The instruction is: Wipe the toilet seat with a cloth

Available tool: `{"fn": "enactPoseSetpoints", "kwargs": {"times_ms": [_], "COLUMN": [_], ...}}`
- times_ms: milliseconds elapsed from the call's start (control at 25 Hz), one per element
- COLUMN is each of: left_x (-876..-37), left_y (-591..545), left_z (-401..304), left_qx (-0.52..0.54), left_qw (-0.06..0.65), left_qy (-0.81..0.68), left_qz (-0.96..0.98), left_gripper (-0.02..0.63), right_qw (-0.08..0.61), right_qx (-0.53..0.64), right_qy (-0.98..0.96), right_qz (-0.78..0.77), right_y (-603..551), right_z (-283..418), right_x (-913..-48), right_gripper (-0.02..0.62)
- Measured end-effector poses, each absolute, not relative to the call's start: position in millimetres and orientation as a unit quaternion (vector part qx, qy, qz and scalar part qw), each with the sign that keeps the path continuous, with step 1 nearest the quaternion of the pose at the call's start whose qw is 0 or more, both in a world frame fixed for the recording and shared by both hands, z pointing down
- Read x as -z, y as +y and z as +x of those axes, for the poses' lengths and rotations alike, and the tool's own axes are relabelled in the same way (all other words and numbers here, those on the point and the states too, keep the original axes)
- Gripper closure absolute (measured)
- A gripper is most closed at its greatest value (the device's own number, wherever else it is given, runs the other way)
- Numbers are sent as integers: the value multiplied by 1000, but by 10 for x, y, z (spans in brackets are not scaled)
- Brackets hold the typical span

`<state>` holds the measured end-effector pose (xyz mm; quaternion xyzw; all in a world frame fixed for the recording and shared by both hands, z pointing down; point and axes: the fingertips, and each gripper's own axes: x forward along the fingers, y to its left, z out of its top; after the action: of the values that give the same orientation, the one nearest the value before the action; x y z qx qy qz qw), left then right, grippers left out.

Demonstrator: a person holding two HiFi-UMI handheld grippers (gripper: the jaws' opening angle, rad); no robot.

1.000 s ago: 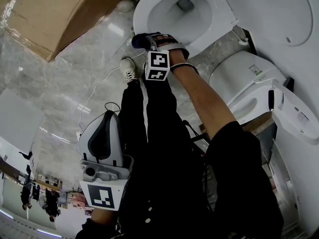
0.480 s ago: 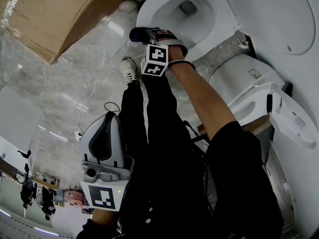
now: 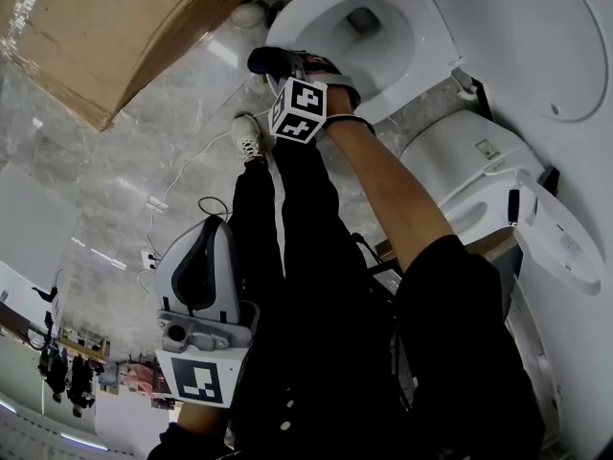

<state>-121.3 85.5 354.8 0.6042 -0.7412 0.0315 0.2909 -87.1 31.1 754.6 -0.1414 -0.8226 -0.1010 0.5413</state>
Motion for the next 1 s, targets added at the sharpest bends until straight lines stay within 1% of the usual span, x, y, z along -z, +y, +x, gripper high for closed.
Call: {"fn": "enactPoseSetpoints", "kwargs": {"times_ms": [360,760,1000], "left_x": [-3539,-3575,-3578], "left_y": [780,688,652], "left_z": [-1251,-1237,-1288], "left_qx": [-36,-34,-36], "left_qw": [291,296,294], "left_qy": [-745,-743,-745], "left_qz": [600,600,597], "left_gripper": [596,597,597], "right_qw": [539,527,515], "right_qx": [68,-21,-52], "right_qy": [-832,-849,-855], "right_qz": [-113,-43,-3], "right_y": [-6,-374,-639], "right_z": [-1008,-1108,-1155], "right_x": [-7527,-7494,-7481], "right_gripper": [508,508,508]}}
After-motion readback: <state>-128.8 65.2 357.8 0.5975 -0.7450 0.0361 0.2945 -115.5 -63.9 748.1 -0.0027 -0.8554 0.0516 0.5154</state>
